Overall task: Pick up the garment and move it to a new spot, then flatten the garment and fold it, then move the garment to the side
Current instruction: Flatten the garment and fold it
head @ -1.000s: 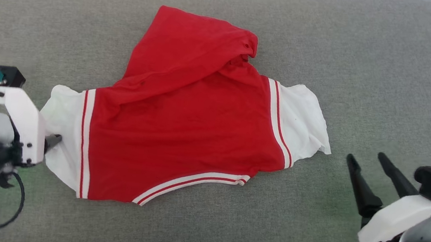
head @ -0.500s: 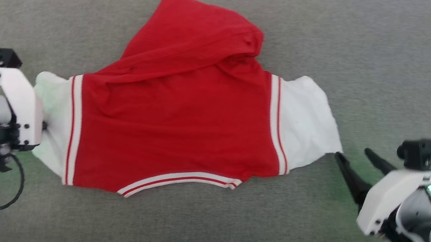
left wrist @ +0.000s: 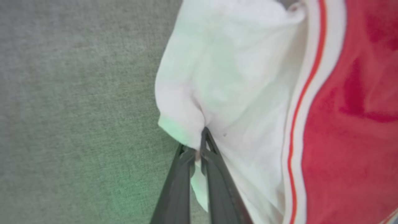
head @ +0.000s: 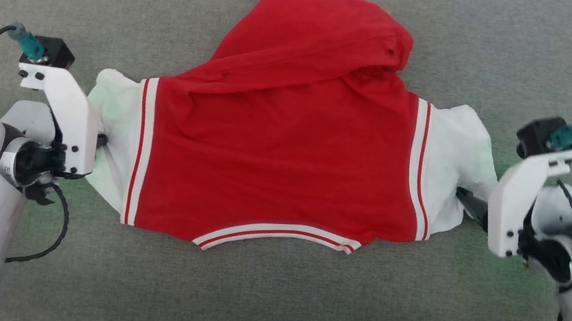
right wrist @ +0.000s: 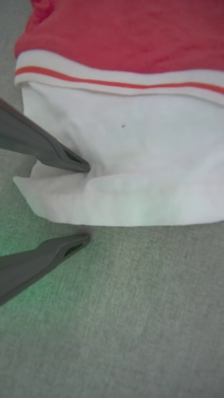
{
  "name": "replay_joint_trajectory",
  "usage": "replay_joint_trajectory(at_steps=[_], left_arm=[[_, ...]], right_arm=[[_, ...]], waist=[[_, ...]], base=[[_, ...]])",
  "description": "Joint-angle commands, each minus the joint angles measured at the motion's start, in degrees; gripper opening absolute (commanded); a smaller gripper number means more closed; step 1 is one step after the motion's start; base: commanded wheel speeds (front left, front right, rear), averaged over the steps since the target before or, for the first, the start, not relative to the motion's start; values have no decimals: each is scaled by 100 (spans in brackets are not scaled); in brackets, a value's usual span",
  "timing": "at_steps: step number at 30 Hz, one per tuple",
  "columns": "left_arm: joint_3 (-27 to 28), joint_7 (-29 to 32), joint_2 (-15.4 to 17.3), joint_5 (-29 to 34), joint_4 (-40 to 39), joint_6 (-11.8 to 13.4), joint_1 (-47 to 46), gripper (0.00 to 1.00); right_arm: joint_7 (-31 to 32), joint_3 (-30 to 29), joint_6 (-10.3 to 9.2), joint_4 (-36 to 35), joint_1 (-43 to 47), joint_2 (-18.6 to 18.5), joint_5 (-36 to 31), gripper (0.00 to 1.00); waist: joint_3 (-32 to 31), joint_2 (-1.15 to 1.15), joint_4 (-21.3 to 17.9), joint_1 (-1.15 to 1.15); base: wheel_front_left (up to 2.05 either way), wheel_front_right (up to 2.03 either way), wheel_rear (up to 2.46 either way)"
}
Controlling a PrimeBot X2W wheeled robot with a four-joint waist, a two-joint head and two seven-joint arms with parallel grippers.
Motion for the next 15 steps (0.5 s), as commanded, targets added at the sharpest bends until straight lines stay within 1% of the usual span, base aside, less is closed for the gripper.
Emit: replay_joint_trajectory(at_steps=[1, 2, 3, 4, 7, 10, 15], left_arm=[[-111, -77, -164, -12, 144, -25, 30, 0], [-111, -77, -164, -12, 144, -25, 30, 0], [-115, -111, -175, -14, 148, -37, 16, 0], [-105, -150, -177, -27, 160, -36, -1, 0], [-84, -231, -124, 3, 172, -16, -92, 0], [-33, -248, -82, -24, 74, 12, -235, 0], [9, -160, 20, -1, -277, 94, -481, 0]], right_arm=[[236, 256, 0, 374, 106, 149, 119, 77], [236, 256, 0, 374, 106, 149, 119, 77], [403, 364, 0, 474, 54, 144, 174, 15], [493, 424, 0, 529, 17, 137, 258, 0], [578, 429, 1, 466, -176, 29, 435, 0], [476, 247, 0, 247, -409, -119, 561, 0], [349, -104, 0, -295, -594, -263, 880, 0]], waist=[[45, 0, 78, 0], [45, 0, 78, 0], [51, 0, 100, 0], [51, 0, 116, 0], [19, 0, 137, 0], [-63, 0, 141, 0], [-314, 0, 114, 0]], base=[[0, 0, 0], [0, 0, 0], [0, 0, 0], [0, 0, 0], [0, 0, 0], [0, 0, 0], [0, 0, 0]])
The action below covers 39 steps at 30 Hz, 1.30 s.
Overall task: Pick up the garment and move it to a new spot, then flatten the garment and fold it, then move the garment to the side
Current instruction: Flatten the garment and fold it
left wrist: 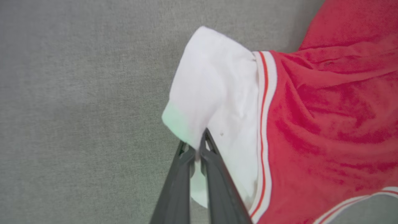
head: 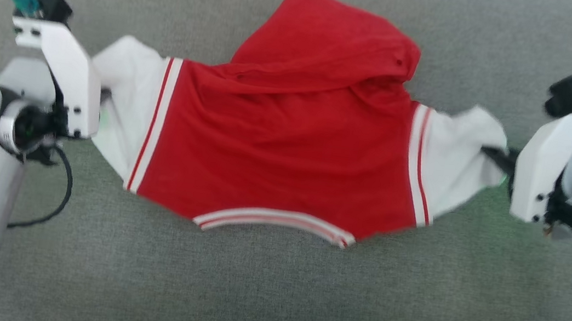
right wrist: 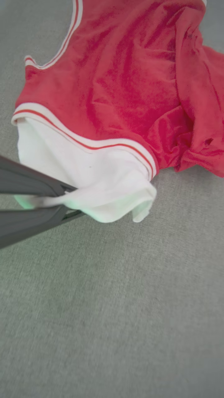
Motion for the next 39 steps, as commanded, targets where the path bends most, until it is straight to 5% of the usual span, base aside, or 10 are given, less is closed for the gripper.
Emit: replay_joint_trajectory(at_steps=[1, 14, 39], left_arm=[[15, 35, 5, -22, -81, 28, -85, 0], [249, 415, 140, -133, -1109, 320, -866, 0], [395, -475, 180, 20, -198, 182, -2434, 0]], right_arm=[[-23, -34, 1, -71, -40, -44, 34, 0], [119, -685, 1, -1000, -668, -137, 193, 0], [-1142, -718, 1, 190, -2730, 113, -227, 0]], waist=[[-121, 0, -17, 0], [-944, 0, -110, 0], [-1314, 0, -240, 0]], base=[[0, 0, 0], [0, 0, 0], [0, 0, 0]])
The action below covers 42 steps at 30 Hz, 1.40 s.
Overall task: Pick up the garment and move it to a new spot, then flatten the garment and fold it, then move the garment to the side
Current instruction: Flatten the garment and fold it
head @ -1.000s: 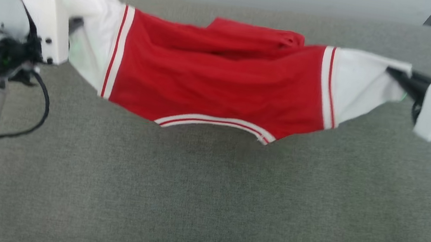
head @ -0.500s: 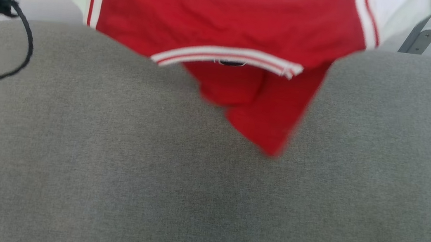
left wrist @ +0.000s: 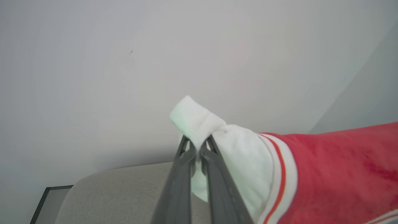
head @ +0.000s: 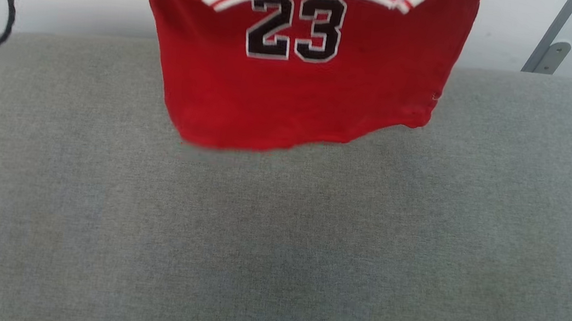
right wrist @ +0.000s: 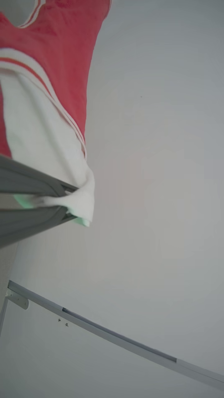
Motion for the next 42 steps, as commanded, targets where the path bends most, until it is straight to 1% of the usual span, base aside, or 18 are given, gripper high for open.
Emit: replay_joint_trajectory(at_steps=[1, 4, 7, 11, 16, 17, 18, 20, 24, 26, 29, 32, 35, 36, 38, 41, 42], left_arm=[[-22, -73, 5, 42, 29, -34, -101, 0], [-49, -272, -45, 101, 122, -72, -268, 0], [-54, -596, -118, 179, 248, -47, -473, 0], [-96, -1178, -212, 369, 506, -30, -877, 0], [-187, -2133, -286, 708, 923, -110, -1579, 0], [-204, -2326, -301, 754, 1020, -87, -1704, 0], [-224, -2516, -325, 815, 1110, -66, -1831, 0], [-249, -2945, -360, 932, 1205, -104, -2134, 0], [-293, -3955, -437, 1119, 1441, -161, -2643, 0], [-328, -4447, -481, 1208, 1568, -210, -2808, 0], [-413, -5005, -542, 1303, 1874, -288, -2968, 0], [-582, -5151, -603, 1371, 2338, -380, -2871, 0], [-700, -5020, -635, 1328, 2828, -442, -2736, 0], [-700, -5020, -635, 1328, 2828, -442, -2736, 0], [-793, -4887, -627, 1341, 3116, -466, -2591, 0], [-919, -4513, -628, 1336, 3535, -499, -2348, 0], [-986, -4385, -646, 1367, 3641, -514, -2244, 0]], right_arm=[[-82, 27, 1, 53, -98, -12, -40, 0], [-303, 79, 1, 231, -266, -36, -203, 0], [-620, 155, 1, 475, -478, 13, -366, 0], [-1281, 265, 1, 932, -846, 117, -699, 0], [-2419, 419, 0, 1607, -1487, 224, -1266, 0], [-2683, 454, 0, 1724, -1593, 262, -1371, 0], [-2972, 448, 0, 1853, -1732, 270, -1503, 0], [-3498, 431, 0, 2101, -1998, 325, -1764, 0], [-4625, 311, 0, 2581, -2536, 388, -2444, 0], [-4962, 234, 0, 2784, -2709, 427, -2809, 0], [-5140, 147, 0, 2956, -2838, 527, -3276, 0], [-5170, 171, 0, 3199, -2686, 653, -3445, 0], [-5167, 330, 0, 3553, -2476, 730, -3352, 0], [-5167, 330, 0, 3553, -2476, 730, -3352, 0], [-5118, 470, 0, 3791, -2303, 773, -3206, 0], [-4837, 720, 0, 4076, -1953, 908, -2716, 0], [-4694, 803, 0, 4125, -1835, 955, -2455, 0]], waist=[[40, 0, 2, 0], [176, 0, 10, 0], [371, 0, 7, 0], [742, 0, -7, 0], [1284, 0, -9, 0], [1382, 0, -6, 0], [1482, 0, -1, 0], [1687, 0, 7, 0], [2015, 0, 52, 0], [2129, 0, 85, 0], [2257, 0, 145, 0], [2318, 0, 201, 0], [2320, 0, 241, 0], [2320, 0, 241, 0], [2294, 0, 263, 0], [2214, 0, 280, 0], [2178, 0, 292, 0]], base=[[0, 0, 0], [0, 0, 0], [0, 0, 0], [0, 0, 0], [0, 0, 0], [0, 0, 0], [0, 0, 0], [0, 0, 0], [0, 0, 0], [0, 0, 0], [0, 0, 0], [0, 0, 0], [0, 0, 0], [0, 0, 0], [0, 0, 0], [0, 0, 0], [0, 0, 0]])
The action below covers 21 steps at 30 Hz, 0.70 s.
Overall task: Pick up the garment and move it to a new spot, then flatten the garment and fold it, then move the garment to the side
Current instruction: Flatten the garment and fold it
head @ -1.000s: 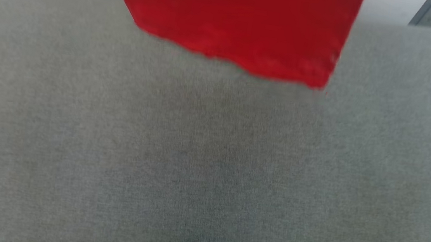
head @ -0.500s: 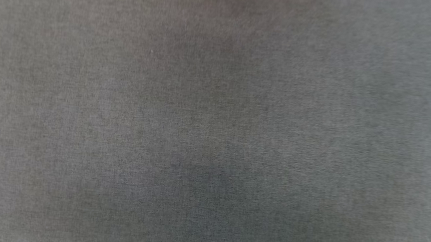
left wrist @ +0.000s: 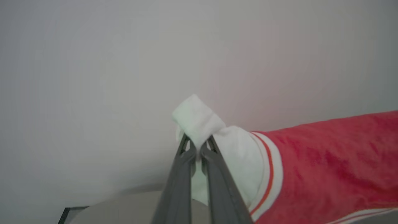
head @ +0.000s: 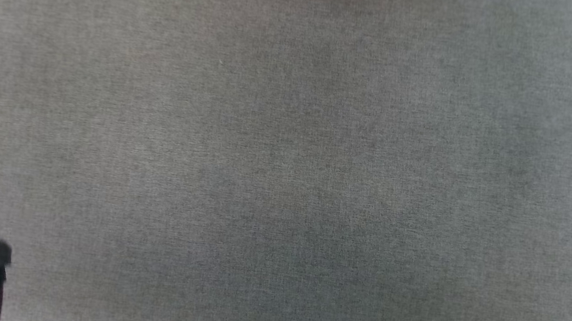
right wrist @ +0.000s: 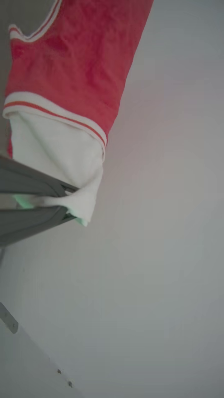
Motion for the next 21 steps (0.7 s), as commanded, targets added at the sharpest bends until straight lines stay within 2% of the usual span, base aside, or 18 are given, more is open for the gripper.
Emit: replay_joint_trajectory(at_steps=[1, 6, 10, 14, 21], left_arm=[[-4, 109, -9, -18, 77, -22, 129, 0], [-210, 964, -72, -123, 395, -67, 785, 0], [-372, 1570, -118, -334, 367, -69, 1405, 0], [-534, 2009, 52, -579, 39, -66, 2113, 0], [-498, 2710, 495, -1046, -1075, -29, 3644, 0]], right_arm=[[69, 58, -1, -3, 100, 5, 121, 0], [1062, 664, -1, -462, 916, -158, 1326, 0], [1926, 1044, -1, -1271, 1707, -593, 2257, 0], [2706, 1309, -1, -2198, 2614, -1166, 2918, 0], [3689, 1243, -2, -3595, 4190, -2047, 3577, 0]], waist=[[-55, 0, 20, 0], [-283, 0, 44, 0], [-471, 0, 58, 0], [-674, 0, 45, 0], [-1009, 0, 41, 0]], base=[[0, 0, 0], [0, 0, 0], [0, 0, 0], [0, 0, 0], [0, 0, 0]])
